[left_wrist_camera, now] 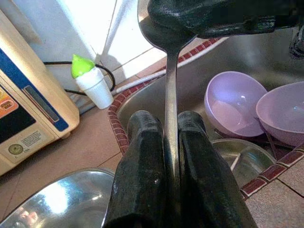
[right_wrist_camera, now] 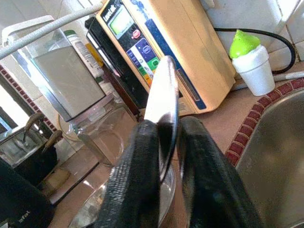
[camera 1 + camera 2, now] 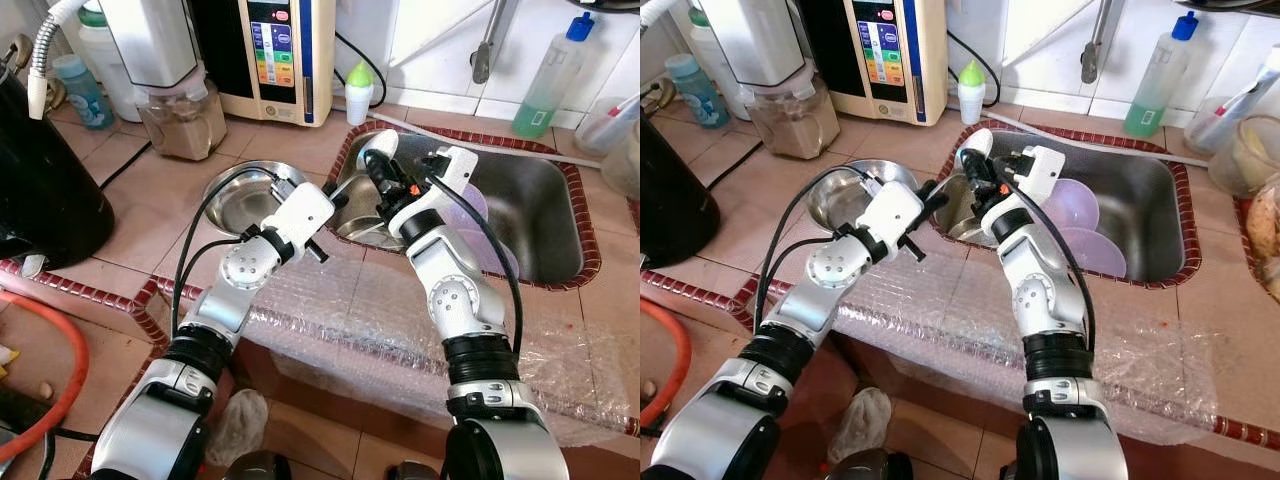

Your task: Kitchen organization

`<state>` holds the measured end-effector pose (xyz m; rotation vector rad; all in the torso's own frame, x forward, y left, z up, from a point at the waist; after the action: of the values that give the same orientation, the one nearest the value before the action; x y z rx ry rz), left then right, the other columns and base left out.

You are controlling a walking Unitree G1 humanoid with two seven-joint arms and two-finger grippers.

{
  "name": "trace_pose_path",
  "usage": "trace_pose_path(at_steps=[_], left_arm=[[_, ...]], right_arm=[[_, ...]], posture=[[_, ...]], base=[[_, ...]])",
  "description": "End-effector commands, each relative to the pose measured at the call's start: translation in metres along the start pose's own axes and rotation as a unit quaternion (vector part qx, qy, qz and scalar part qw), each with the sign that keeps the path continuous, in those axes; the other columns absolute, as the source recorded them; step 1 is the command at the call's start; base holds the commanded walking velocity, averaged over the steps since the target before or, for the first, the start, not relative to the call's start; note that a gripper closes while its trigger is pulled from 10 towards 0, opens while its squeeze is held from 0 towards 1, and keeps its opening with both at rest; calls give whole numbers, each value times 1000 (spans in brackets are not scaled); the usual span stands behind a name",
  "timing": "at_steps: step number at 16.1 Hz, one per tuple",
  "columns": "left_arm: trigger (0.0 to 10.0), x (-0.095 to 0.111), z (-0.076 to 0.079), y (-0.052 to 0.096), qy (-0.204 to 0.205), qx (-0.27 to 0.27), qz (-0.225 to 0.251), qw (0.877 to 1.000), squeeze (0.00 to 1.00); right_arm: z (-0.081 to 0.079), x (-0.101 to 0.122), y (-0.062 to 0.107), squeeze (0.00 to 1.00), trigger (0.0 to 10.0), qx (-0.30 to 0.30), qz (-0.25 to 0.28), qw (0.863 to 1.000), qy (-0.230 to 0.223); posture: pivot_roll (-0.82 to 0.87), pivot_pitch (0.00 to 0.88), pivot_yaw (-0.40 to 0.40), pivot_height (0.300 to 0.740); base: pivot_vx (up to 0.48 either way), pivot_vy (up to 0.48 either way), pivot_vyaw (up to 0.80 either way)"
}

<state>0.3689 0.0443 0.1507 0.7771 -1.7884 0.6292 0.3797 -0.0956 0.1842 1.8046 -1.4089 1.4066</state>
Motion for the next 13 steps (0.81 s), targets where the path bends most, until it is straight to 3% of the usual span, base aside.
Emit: trace_pose_path(at_steps=[1,6,7,8,9,10,11,13], left_arm=[[0,9,3,-2,-15,-13,19,1000,0],[0,14,3,-6,-12,-11,22,1000,0],[0,16,1,-6,-6,-16,29,999,173],[0,16,2,-4,-2,-24,33,999,1000],[627,15,1,-3,-5,-25,31,999,1000],[6902,13,1,-1,-10,-24,29,999,1000],[10000,12,-3,3,-8,-19,31,999,1000],[10000,12,-8,10,-11,-9,29,999,1000]], right_arm=[[18,8,2,0,0,-51,10,999,9],[39,22,5,0,0,-107,39,993,24],[44,28,5,0,0,-138,55,988,44],[49,31,5,0,0,-167,66,982,55],[51,30,5,0,0,-174,65,981,54],[54,29,5,0,0,-187,63,979,57],[56,29,2,0,0,-196,63,976,65],[64,37,-2,0,0,-220,79,969,84]], posture=[[-125,0,46,740],[-105,3,55,740],[-94,0,51,740],[-88,0,46,740],[-72,0,38,740],[-61,0,35,740],[-38,0,25,740],[28,0,31,740]], base=[[0,0,0],[0,0,0],[0,0,0],[0,0,0],[0,0,0],[0,0,0],[0,0,0],[0,0,0]])
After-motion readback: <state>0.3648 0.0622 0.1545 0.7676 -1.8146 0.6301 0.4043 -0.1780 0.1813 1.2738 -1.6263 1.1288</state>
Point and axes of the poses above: a point about 5 cm out from each wrist's last joint towards the gripper, its own y axis pointing back from the gripper into the wrist, its own x axis along the axis of the wrist's last joint, z = x × y, the point moved 3 cm from there along -y, pointing out of the wrist towards the gripper, and after that the axes turned 8 degrees about y, right-handed, at the moved point
